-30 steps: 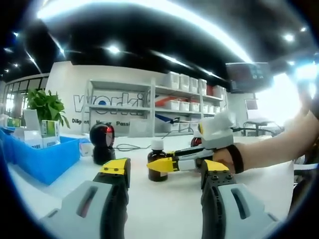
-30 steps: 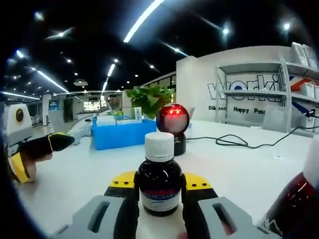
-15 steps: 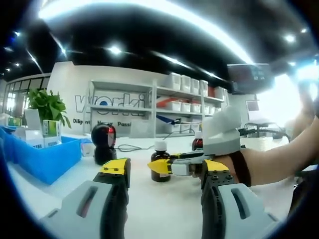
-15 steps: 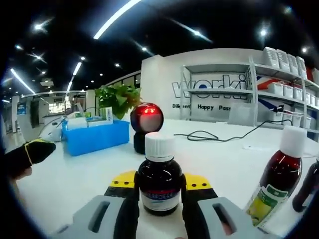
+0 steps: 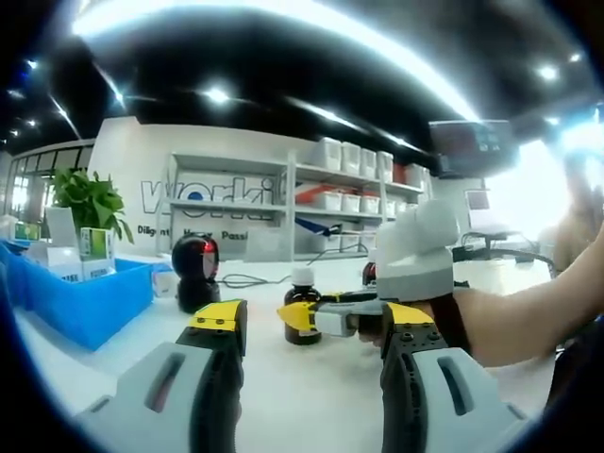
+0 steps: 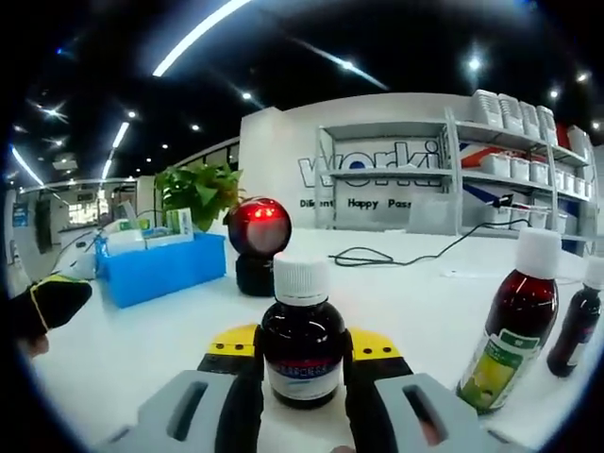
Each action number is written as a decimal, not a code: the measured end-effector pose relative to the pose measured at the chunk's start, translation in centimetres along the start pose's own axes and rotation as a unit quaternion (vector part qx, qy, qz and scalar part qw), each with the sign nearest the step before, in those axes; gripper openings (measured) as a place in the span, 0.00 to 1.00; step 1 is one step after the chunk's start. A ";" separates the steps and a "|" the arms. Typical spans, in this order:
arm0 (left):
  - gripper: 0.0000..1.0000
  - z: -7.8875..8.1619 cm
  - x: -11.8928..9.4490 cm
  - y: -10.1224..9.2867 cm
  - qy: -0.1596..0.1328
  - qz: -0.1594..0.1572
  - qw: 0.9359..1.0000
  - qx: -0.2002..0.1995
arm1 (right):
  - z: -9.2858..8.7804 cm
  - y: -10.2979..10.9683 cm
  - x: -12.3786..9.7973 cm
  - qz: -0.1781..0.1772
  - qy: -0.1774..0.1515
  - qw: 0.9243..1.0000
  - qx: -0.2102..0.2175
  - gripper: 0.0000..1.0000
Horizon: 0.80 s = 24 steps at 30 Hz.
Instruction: Rotate the medicine bottle to make it face forward pick up the medicine bottle inspect the drug traceability code place the medicine on the table
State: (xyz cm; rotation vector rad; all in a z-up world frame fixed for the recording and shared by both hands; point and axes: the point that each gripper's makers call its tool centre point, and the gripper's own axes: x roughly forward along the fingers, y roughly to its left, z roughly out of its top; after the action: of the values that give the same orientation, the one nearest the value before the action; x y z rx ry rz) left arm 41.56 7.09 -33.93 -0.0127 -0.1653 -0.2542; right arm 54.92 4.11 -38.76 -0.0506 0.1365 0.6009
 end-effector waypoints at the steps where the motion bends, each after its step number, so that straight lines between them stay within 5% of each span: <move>1: 0.48 0.0 0.0 0.1 0.000 0.000 1.000 0.000 | 0.0 0.0 0.0 0.004 0.000 1.000 0.001 0.29; 8: 0.48 0.0 0.0 0.1 0.001 0.001 1.000 0.001 | 0.2 0.2 -0.3 0.051 -0.003 0.998 0.029 0.41; 14: 0.48 -0.1 0.1 0.0 0.003 0.000 1.000 0.003 | 0.5 -0.1 -1.6 0.085 -0.001 0.996 0.011 0.40; 24: 0.49 -0.2 0.1 0.1 0.003 -0.001 1.000 0.007 | 4.9 -1.9 -6.1 0.124 -0.059 0.989 -0.055 0.41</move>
State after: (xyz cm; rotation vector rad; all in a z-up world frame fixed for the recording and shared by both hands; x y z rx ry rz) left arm 41.73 7.14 -34.06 0.0014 -0.1611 -0.2543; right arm 51.56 -0.40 -33.07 -0.1055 -0.0055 0.8588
